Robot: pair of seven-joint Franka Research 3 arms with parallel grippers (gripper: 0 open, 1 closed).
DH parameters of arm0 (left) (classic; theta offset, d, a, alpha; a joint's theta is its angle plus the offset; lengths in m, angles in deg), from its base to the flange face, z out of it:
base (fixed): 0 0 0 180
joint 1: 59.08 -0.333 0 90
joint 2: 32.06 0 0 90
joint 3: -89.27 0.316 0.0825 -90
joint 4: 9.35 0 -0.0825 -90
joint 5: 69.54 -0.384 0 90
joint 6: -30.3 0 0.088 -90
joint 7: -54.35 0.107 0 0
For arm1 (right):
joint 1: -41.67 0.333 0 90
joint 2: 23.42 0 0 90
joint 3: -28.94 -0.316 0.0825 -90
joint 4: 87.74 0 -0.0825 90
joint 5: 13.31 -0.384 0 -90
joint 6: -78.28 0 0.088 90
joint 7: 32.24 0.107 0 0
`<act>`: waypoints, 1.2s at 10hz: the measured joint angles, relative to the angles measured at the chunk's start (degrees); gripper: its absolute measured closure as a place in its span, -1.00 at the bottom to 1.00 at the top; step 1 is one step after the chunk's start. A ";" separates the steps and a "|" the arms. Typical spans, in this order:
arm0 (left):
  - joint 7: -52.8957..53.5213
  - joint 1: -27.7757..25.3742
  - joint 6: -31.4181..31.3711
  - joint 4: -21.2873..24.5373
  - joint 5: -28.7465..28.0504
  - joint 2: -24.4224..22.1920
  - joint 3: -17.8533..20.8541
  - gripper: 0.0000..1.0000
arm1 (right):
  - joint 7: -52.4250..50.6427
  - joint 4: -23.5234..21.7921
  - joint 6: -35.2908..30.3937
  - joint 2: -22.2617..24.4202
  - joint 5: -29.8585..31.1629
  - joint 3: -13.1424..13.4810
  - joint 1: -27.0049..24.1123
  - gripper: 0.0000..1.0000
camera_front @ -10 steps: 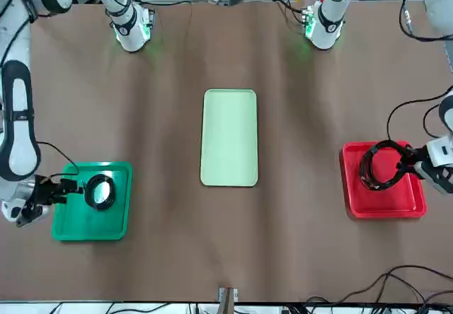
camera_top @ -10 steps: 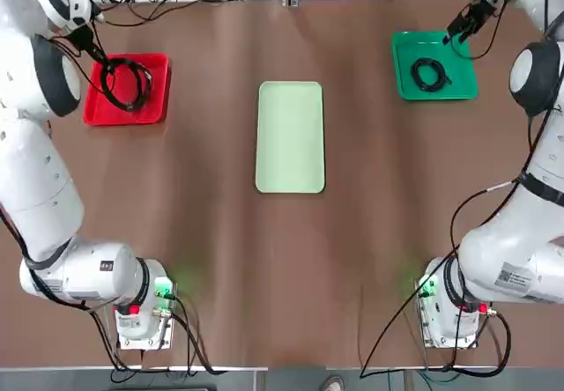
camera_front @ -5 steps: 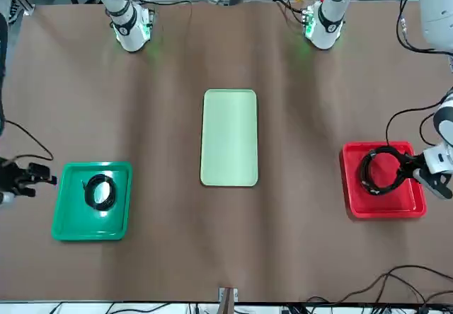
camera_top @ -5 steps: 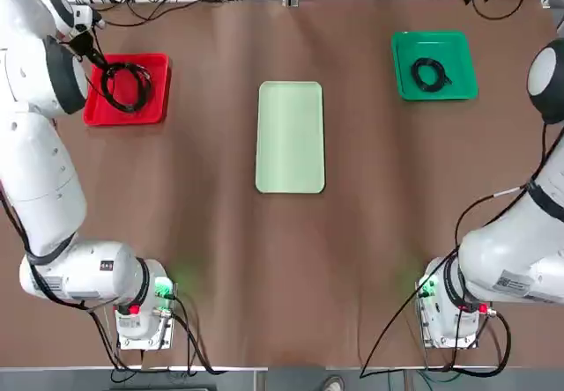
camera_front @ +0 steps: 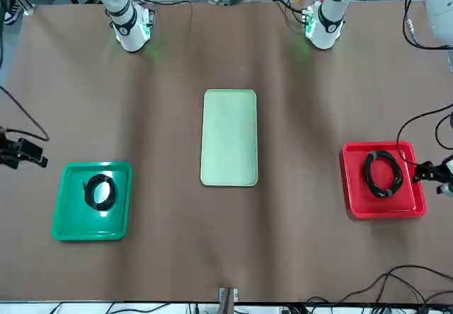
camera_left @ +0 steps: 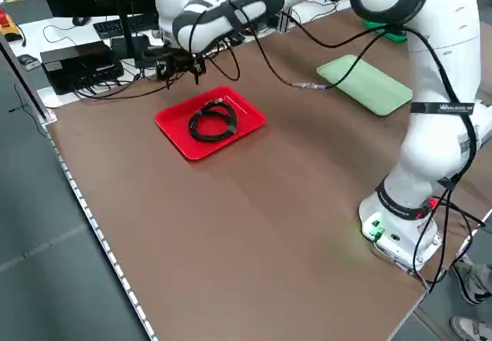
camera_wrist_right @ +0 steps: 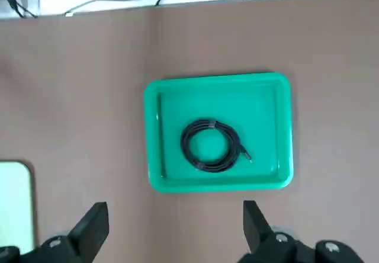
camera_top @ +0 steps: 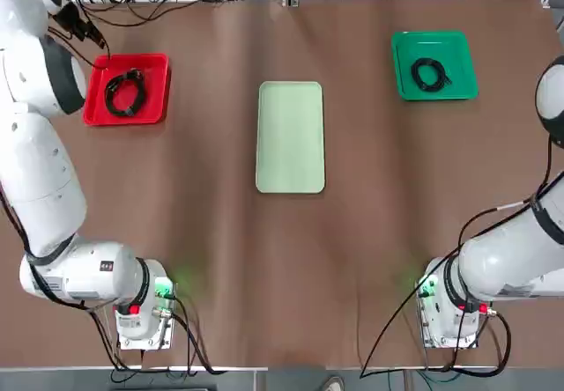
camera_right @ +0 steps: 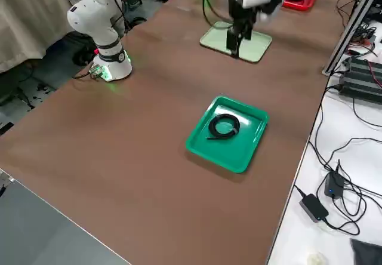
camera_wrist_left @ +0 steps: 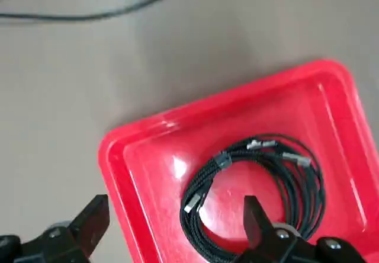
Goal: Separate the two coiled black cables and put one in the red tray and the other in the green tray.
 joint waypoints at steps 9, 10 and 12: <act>-46.29 1.18 23.76 -2.44 -22.74 -26.24 -22.28 -1.00 | 9.85 -3.42 -10.92 8.80 2.73 -8.22 -2.52 -1.00; -47.59 1.11 30.18 -5.27 -22.77 -27.62 -23.81 -1.00 | 8.89 -3.46 -10.99 8.81 2.75 -8.27 -2.55 -1.00; -50.15 0.97 39.41 -7.34 -22.79 -30.10 -26.37 -0.96 | 8.46 -3.45 -11.18 8.92 2.82 -8.30 -2.59 -1.00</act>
